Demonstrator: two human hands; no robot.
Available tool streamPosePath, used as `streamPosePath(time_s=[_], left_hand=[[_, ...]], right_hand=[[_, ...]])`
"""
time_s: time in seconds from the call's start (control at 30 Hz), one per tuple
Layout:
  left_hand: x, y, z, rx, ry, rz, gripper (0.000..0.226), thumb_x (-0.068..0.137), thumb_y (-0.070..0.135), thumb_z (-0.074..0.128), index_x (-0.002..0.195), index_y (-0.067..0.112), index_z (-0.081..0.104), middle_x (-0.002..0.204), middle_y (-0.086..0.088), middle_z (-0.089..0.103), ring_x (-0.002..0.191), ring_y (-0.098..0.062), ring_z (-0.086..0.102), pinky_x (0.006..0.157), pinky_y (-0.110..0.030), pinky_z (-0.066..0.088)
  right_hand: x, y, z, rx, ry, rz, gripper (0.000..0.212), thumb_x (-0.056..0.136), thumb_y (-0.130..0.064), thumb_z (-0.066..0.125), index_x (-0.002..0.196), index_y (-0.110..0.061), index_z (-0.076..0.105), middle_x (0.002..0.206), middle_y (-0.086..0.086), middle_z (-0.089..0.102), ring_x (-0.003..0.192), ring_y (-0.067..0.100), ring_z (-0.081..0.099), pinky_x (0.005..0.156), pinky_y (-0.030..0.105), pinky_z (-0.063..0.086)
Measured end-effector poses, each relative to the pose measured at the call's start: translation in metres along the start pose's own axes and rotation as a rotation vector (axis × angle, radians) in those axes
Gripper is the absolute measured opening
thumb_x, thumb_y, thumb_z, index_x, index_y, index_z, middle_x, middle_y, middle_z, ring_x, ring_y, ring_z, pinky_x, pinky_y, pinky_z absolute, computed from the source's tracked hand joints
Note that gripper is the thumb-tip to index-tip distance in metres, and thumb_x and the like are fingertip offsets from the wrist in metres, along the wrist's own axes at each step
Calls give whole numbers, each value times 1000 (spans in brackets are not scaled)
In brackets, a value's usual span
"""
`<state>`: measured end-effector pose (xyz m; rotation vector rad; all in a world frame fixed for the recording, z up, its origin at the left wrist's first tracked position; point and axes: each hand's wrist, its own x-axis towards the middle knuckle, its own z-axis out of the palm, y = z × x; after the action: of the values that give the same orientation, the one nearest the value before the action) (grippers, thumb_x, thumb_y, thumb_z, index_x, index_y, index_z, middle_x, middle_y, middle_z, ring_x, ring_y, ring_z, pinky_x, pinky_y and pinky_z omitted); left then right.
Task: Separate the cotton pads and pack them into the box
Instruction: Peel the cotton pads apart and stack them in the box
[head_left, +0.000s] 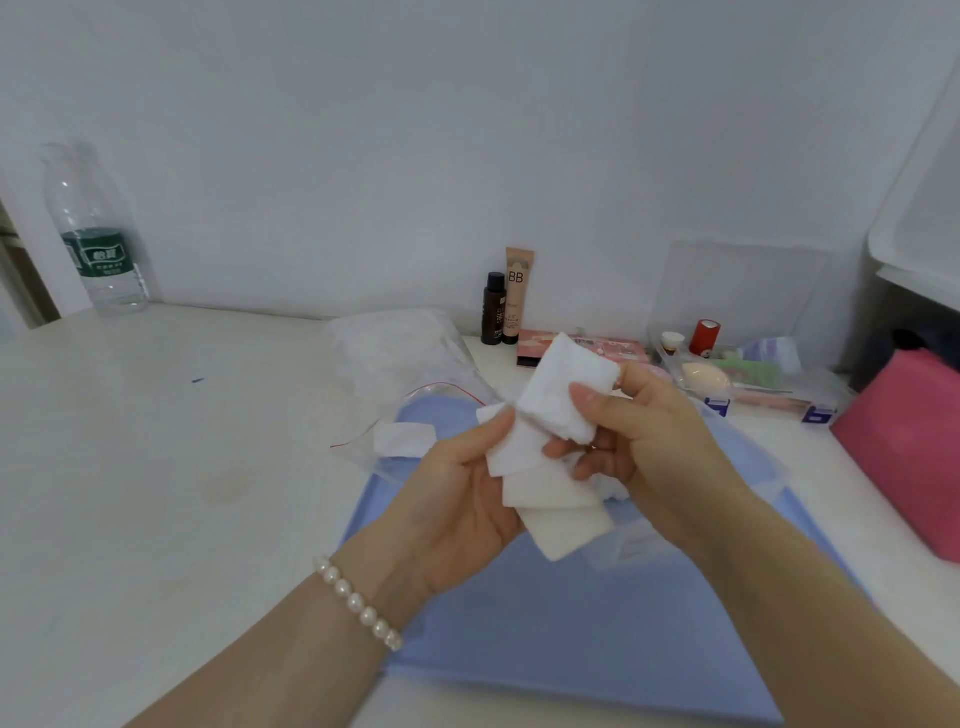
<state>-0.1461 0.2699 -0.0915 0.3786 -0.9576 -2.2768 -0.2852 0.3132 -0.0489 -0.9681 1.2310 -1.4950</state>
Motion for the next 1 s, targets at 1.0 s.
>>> streamPosePath(time_s=[1.0], left_hand=[[2,-18,9,101,268,258,54,79,43,42,120,12,60,118,-13,66,111,-23,62,93,-31,48]], right_hand=[[-18,28,35,252,140,148,41,74,-22,70,101,8,61,89,20,71,61,19,63,49,20,52]])
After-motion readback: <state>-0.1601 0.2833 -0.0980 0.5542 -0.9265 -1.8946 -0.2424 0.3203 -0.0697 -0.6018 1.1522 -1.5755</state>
